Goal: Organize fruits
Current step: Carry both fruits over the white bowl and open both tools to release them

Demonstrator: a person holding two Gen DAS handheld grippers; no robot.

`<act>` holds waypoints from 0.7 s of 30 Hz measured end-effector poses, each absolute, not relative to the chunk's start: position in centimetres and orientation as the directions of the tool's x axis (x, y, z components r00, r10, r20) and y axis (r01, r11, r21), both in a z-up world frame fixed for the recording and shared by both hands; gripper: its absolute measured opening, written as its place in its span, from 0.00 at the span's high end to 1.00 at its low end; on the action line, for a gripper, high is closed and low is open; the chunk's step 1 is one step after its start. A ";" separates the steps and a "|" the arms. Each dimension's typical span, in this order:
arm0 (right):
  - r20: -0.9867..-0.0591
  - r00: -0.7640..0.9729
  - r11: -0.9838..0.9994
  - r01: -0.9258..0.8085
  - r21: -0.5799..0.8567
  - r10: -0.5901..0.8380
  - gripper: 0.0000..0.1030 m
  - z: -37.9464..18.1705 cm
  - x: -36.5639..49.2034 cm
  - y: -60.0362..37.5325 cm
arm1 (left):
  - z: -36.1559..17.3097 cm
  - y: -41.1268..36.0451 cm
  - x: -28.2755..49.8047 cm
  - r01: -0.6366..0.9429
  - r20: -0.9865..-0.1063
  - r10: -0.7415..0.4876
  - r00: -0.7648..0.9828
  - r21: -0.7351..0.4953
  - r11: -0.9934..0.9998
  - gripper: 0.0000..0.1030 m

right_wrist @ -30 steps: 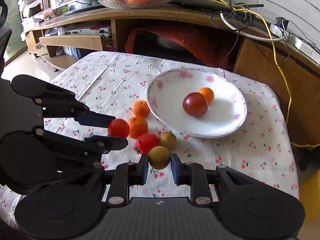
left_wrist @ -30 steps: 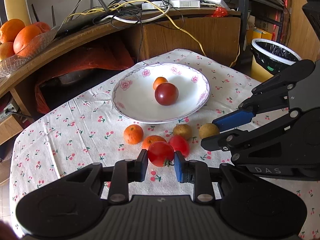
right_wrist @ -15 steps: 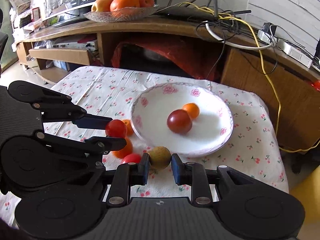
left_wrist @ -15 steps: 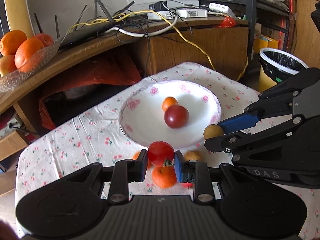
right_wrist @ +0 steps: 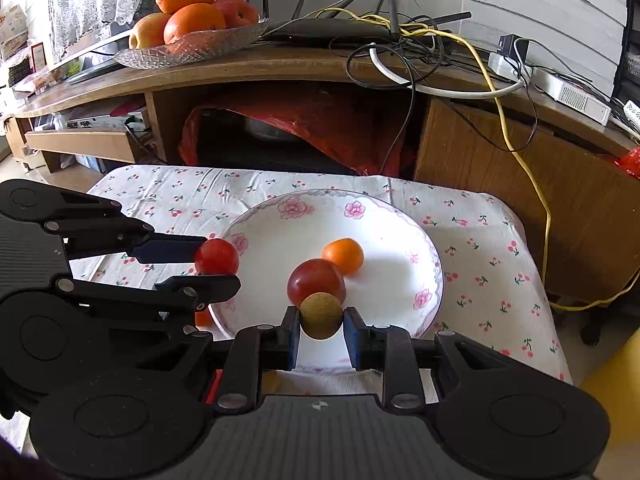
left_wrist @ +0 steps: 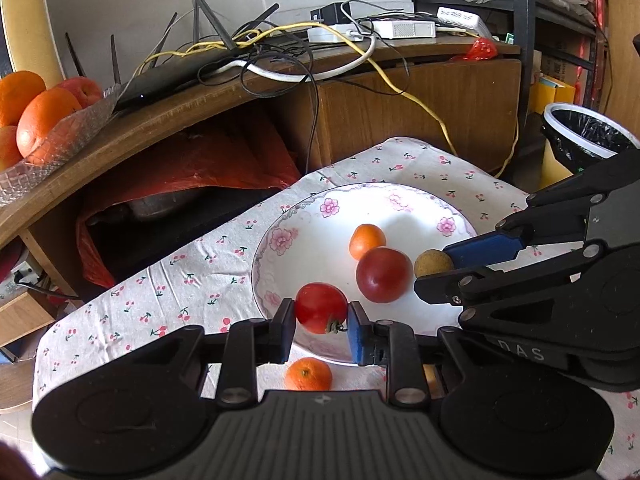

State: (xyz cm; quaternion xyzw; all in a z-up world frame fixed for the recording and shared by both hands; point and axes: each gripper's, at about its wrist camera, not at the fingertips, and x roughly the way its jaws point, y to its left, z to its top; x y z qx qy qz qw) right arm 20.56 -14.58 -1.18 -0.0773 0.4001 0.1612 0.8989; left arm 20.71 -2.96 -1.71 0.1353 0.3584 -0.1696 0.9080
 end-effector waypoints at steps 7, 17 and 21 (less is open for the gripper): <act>-0.747 0.631 0.936 -0.351 -0.033 0.211 0.78 -1.8 21.6 -14.4 | -2.6 -3.0 21.7 0.400 -0.705 -0.207 0.679 0.118 0.909 0.66; -0.744 0.640 0.937 -0.346 -0.054 0.193 0.77 -2.2 22.4 -14.4 | -2.9 -3.3 22.5 0.390 -0.707 -0.195 0.680 0.123 0.913 0.65; -0.740 0.644 0.938 -0.343 -0.054 0.193 0.77 -2.2 22.6 -14.4 | -3.1 -3.4 22.5 0.393 -0.712 -0.190 0.676 0.130 0.910 0.65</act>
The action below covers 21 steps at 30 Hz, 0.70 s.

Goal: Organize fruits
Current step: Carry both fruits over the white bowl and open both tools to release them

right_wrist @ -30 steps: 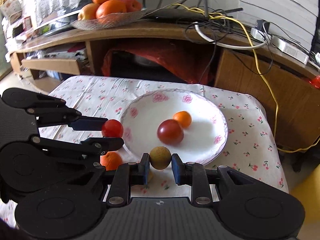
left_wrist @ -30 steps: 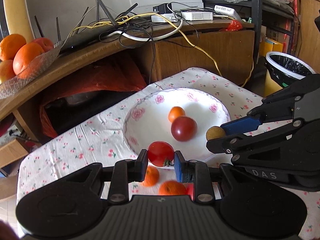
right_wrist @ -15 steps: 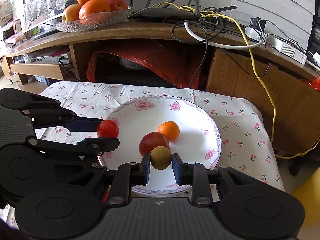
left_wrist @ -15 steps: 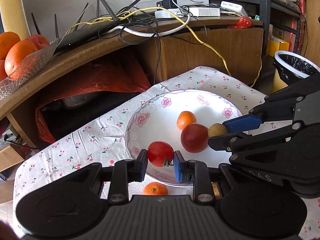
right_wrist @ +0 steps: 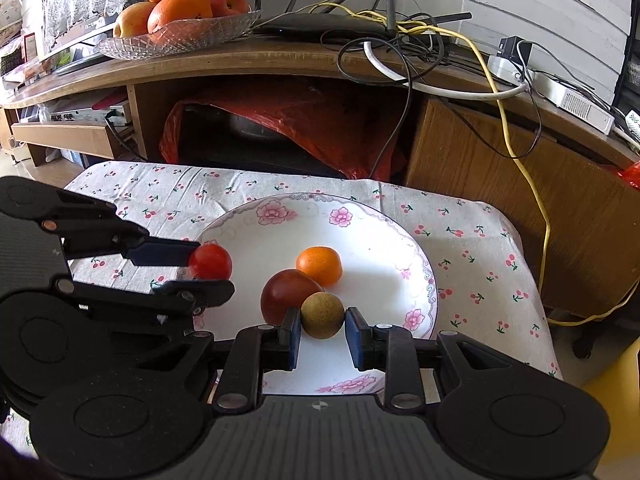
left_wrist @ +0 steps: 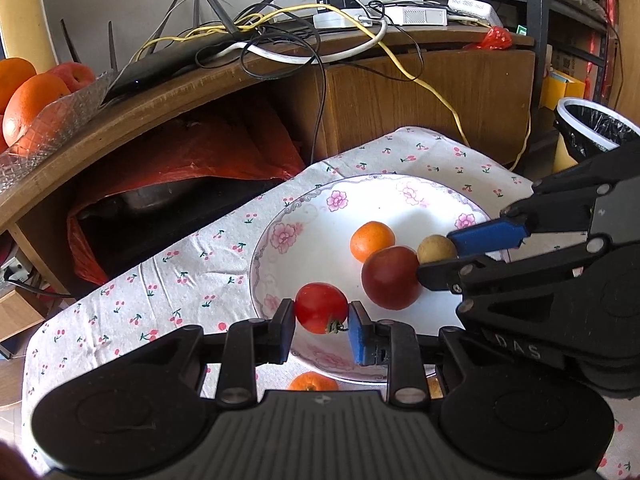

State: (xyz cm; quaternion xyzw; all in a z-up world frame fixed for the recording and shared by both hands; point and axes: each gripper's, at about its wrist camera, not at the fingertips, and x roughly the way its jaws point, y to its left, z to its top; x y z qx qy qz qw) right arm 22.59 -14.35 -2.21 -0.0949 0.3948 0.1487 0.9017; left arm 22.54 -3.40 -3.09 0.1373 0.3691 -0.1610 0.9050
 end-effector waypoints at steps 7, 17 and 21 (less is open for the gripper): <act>-0.733 0.653 0.936 -0.345 -0.062 0.192 0.77 -2.2 22.7 -14.2 | -3.3 -3.3 22.7 0.386 -0.716 -0.183 0.674 0.130 0.913 0.64; -0.730 0.657 0.939 -0.339 -0.065 0.187 0.74 -2.2 22.7 -14.3 | -3.1 -3.0 22.7 0.378 -0.711 -0.175 0.681 0.136 0.916 0.59; -0.725 0.664 0.939 -0.336 -0.069 0.184 0.73 -2.1 22.6 -14.4 | -2.4 -2.7 22.3 0.375 -0.702 -0.175 0.690 0.140 0.916 0.57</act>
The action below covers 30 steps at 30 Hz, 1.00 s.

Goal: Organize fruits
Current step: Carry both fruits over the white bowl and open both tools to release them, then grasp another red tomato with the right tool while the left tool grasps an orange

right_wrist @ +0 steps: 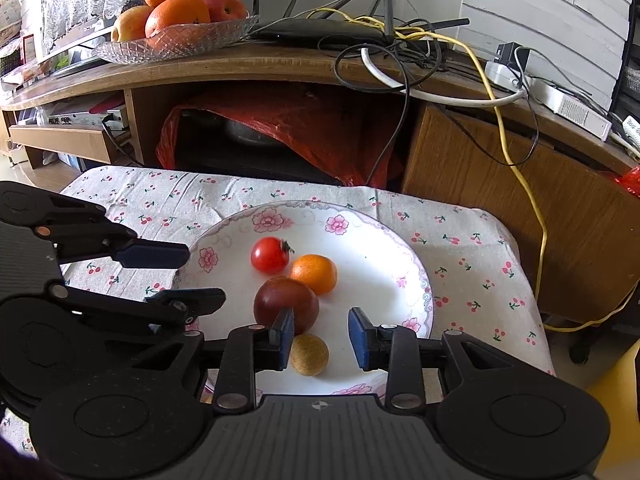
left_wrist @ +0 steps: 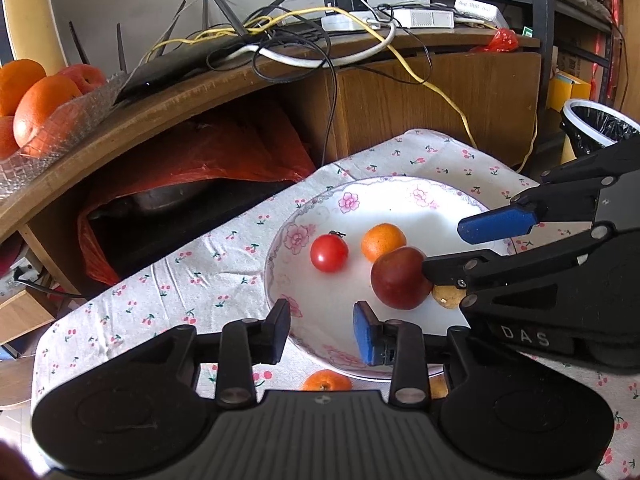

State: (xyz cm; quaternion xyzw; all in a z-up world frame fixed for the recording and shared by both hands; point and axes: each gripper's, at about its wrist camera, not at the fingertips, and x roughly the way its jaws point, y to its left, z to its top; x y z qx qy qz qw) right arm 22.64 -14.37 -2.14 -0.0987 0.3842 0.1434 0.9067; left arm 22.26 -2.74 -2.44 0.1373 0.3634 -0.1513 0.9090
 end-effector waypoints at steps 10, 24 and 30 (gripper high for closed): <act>-0.681 0.703 0.950 -0.310 -0.033 0.205 0.70 -0.1 22.4 -15.1 | -0.2 -2.1 20.6 0.382 -0.683 -0.181 0.707 0.154 0.911 0.52; -0.676 0.700 0.953 -0.303 0.012 0.231 0.69 0.9 20.5 -15.8 | 0.6 -0.2 17.8 0.369 -0.701 -0.184 0.689 0.120 0.922 0.51; -0.706 0.662 0.940 -0.339 0.020 0.253 0.69 0.7 18.4 -14.8 | 0.5 0.5 15.5 0.387 -0.719 -0.198 0.667 0.106 0.916 0.50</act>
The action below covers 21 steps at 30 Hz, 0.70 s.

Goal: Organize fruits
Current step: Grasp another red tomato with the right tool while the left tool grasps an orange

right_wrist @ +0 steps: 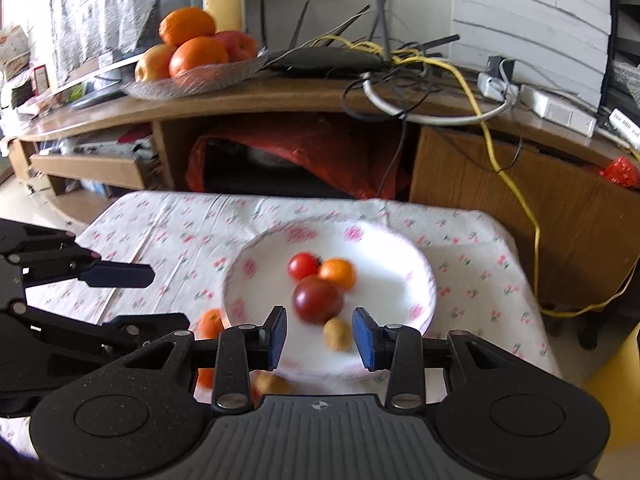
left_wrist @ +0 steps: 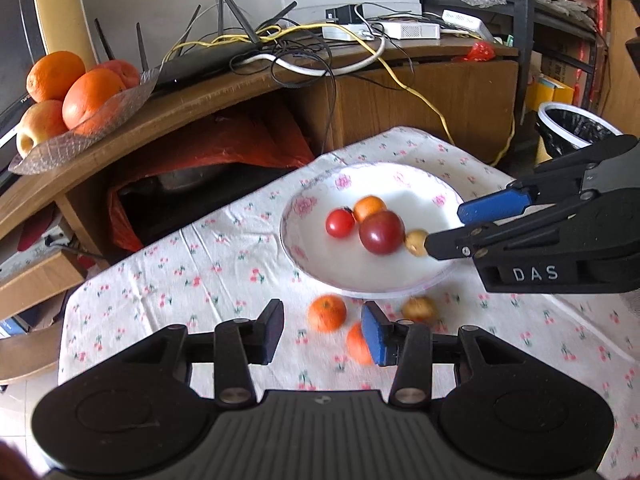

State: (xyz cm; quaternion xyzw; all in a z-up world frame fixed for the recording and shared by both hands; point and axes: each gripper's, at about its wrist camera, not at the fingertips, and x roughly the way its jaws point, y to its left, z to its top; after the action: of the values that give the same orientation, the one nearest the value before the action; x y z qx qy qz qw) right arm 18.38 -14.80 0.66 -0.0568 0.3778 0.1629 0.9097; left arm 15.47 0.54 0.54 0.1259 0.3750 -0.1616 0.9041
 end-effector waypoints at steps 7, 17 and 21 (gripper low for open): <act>-0.742 0.605 0.924 -0.378 0.052 0.289 0.68 -0.3 15.3 -13.7 | 0.1 2.0 13.2 0.396 -0.740 -0.209 0.640 0.084 0.914 0.46; -0.798 0.529 0.904 -0.425 0.048 0.291 0.67 -3.3 15.5 -11.2 | -0.9 3.4 13.1 0.411 -0.752 -0.224 0.620 0.068 0.909 0.46; -0.801 0.523 0.901 -0.431 0.047 0.292 0.67 -4.0 15.9 -10.6 | -1.2 3.8 13.4 0.407 -0.756 -0.223 0.615 0.063 0.911 0.46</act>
State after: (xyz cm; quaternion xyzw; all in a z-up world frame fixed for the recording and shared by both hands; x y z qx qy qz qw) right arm 15.86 -10.62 -4.04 -0.0790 0.4421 0.2079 0.8689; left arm 13.38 3.80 -1.18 0.1150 0.4013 -0.1767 0.8913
